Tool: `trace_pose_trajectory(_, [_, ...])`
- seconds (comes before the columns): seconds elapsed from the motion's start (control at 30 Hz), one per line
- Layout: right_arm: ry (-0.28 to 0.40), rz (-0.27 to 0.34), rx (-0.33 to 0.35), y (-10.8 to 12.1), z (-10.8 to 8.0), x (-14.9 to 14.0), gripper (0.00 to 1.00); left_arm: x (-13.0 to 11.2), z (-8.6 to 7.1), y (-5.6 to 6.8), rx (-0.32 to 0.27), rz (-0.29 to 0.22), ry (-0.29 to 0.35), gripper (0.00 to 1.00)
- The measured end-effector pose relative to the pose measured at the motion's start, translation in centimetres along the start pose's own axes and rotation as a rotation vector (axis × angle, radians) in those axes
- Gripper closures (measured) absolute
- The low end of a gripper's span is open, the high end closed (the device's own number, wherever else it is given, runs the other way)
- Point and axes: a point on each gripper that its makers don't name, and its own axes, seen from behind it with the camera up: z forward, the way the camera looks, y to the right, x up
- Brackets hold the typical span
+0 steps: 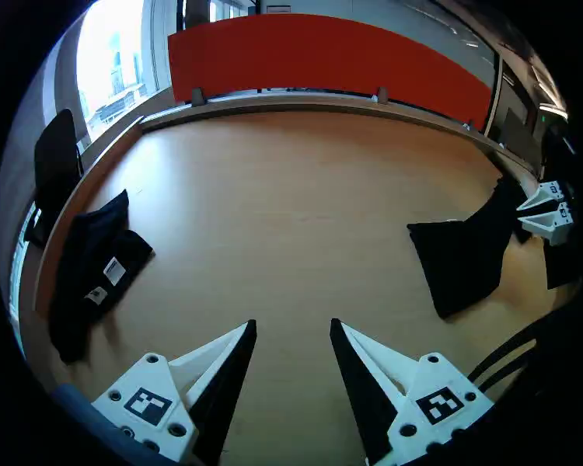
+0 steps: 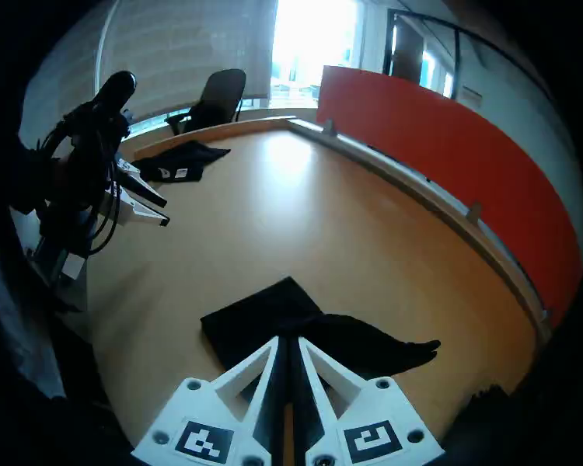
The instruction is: Fold towel
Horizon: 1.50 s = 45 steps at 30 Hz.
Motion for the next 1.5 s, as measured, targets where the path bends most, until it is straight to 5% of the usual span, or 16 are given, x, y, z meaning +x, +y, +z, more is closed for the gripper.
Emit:
trace_pose_trajectory(0.7, [-0.069, -0.032, 0.128, -4.2, 3.0, -1.0, 0.92, -0.9, -1.0, -2.4, 0.036, -0.044, -0.002, 0.31])
trace_pose_trajectory(0.8, [-0.092, -0.030, 0.131, -4.3, 3.3, -1.6, 0.71, -1.1, -1.1, -2.7, 0.041, -0.047, -0.003, 0.31])
trace_pose_trajectory(0.97, [-0.112, -0.005, 0.115, -3.9, 3.4, -2.3, 0.23, -1.1, -1.1, -3.0, 0.044, -0.049, -0.001, 0.31])
trace_pose_trajectory(1.5, [-0.119, 0.024, 0.079, -2.8, 2.8, -3.3, 0.22, -0.7, -1.1, -2.9, 0.038, -0.045, 0.004, 0.31])
